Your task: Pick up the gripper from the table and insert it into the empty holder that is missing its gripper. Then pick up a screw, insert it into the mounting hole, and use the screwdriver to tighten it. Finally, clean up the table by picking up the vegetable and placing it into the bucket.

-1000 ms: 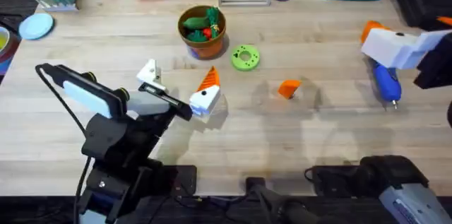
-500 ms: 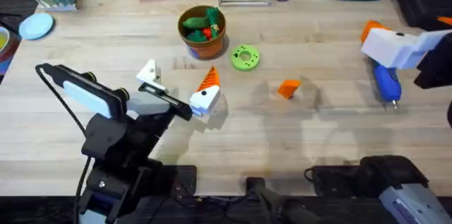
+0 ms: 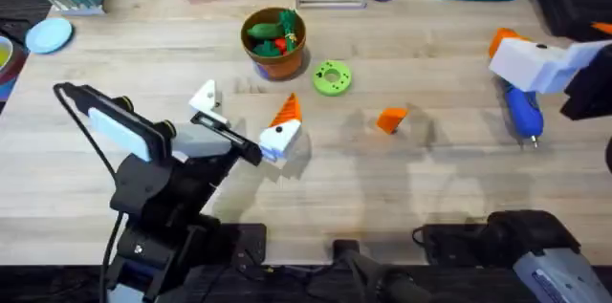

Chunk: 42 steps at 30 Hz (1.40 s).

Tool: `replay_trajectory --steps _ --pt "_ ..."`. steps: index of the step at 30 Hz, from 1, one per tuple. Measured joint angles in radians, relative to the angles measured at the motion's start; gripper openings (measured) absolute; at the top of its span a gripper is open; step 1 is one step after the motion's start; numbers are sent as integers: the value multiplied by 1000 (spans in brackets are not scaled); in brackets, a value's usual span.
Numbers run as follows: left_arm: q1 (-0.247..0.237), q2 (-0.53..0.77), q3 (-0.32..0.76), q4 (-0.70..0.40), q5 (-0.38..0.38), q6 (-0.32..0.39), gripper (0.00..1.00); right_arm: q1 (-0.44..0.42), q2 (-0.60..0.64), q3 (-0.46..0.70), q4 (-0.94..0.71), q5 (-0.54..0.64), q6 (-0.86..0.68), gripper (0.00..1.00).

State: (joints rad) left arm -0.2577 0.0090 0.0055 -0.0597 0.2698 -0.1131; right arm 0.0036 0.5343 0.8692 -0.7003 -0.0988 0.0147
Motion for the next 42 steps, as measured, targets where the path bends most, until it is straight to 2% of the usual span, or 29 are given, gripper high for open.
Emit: replay_trajectory --steps 4,13,16,23,27,30,34,38,42 --pt "0 0 0 5 92 0 993 0 0 0 0 0 0 991" --pt "0 0 0 7 361 43 993 0 0 0 -4 0 0 991" --pt "0 0 0 3 416 50 993 0 0 0 -50 0 0 991" --pt "0 0 0 1 462 54 993 0 15 0 -153 -33 -8 991" --pt "0 0 0 0 471 54 993 28 119 22 -257 -98 -72 991" --pt "0 0 0 0 471 54 993 90 240 84 -352 -116 -135 991" --pt "0 0 0 0 472 54 993 223 417 197 -453 -92 -233 990" --pt "0 0 0 0 472 54 993 346 553 237 -426 -45 -308 990" --pt "0 0 0 0 472 54 993 398 665 237 -379 -24 -344 991"
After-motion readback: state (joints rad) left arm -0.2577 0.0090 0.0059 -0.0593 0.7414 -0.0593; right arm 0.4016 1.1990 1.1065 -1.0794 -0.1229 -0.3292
